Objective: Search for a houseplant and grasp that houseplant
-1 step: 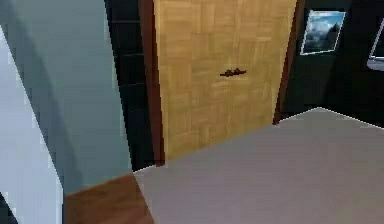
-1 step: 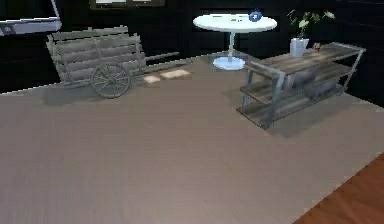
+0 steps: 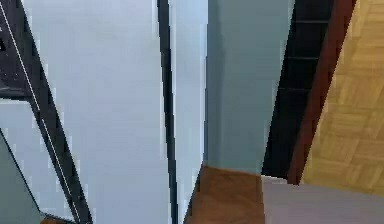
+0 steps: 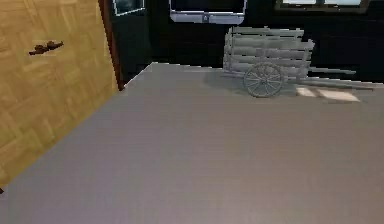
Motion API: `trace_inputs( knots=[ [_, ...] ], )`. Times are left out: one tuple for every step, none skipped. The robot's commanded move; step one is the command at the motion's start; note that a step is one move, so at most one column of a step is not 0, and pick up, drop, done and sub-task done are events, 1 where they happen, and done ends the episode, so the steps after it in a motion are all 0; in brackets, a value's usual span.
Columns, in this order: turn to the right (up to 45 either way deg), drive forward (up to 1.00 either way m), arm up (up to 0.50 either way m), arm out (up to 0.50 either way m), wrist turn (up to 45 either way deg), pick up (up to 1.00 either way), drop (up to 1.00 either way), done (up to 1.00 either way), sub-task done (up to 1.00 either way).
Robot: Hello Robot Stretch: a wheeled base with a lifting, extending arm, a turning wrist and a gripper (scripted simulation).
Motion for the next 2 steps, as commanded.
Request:
trace_inputs(
  knots=[
    [-45.0, 0.00, 0.00, 0.00, 0.0, 0.00, 0.00, 0.00, 0.00],
    [-45.0, 0.00, 0.00, 0.00, 0.0, 0.00, 0.00, 0.00, 0.00]
  ],
)
